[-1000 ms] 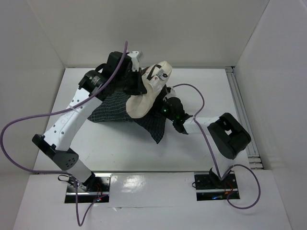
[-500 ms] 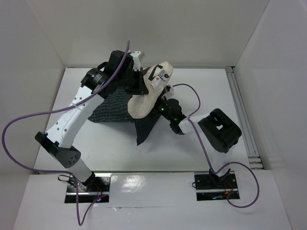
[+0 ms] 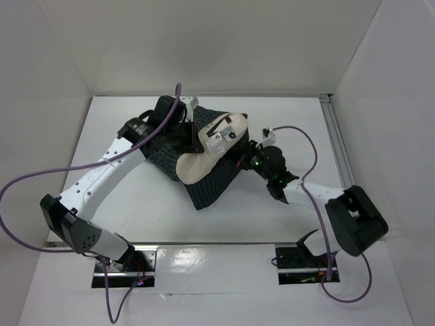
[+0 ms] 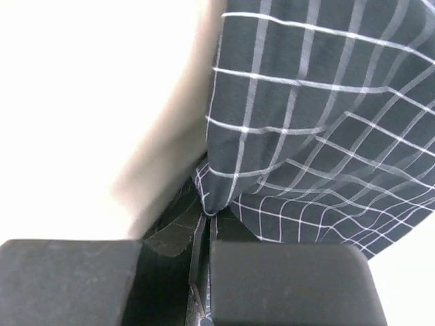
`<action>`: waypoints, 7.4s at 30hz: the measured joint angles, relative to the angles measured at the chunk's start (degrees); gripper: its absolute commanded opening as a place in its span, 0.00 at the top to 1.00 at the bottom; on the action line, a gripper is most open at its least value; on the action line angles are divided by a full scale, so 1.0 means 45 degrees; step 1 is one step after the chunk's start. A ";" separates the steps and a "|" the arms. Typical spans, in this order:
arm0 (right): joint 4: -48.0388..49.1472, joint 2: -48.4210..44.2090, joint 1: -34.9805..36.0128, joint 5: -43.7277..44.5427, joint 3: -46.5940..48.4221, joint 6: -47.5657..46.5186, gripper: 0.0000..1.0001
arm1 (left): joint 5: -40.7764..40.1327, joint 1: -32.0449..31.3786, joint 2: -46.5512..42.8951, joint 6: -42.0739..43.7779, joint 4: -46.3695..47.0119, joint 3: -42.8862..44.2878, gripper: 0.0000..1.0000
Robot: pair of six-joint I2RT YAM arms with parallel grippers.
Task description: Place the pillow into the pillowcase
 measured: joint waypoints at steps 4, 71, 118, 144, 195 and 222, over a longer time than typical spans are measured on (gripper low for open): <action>-0.1889 -0.1404 -0.0588 -0.0223 -0.0214 -0.0675 1.00 | -0.0087 0.0000 -0.0131 -0.0228 0.0505 -0.0942 1.00; -0.6790 0.0495 -0.1520 -0.3240 0.1642 -0.2380 1.00 | -0.5741 -0.1705 0.0631 -0.3371 0.0597 -0.3891 1.00; -0.8024 -0.2817 -0.1506 -0.0476 0.1821 -0.3672 1.00 | -0.2657 -0.2385 0.6965 0.1700 0.2749 0.3585 1.00; -0.9107 0.0189 -0.3322 -0.3934 0.6450 -0.3560 1.00 | 0.0447 -0.0855 0.8660 0.1807 0.6664 0.2351 1.00; -0.7791 -0.0253 -0.4609 -0.4367 0.4818 -0.4682 1.00 | -0.5790 -0.4138 0.5090 0.0835 0.1418 -0.0510 0.26; -1.0797 0.1088 -0.4473 -0.0554 0.6518 -0.4255 0.23 | -0.1792 -0.1098 0.7640 0.0831 0.1151 0.3638 1.00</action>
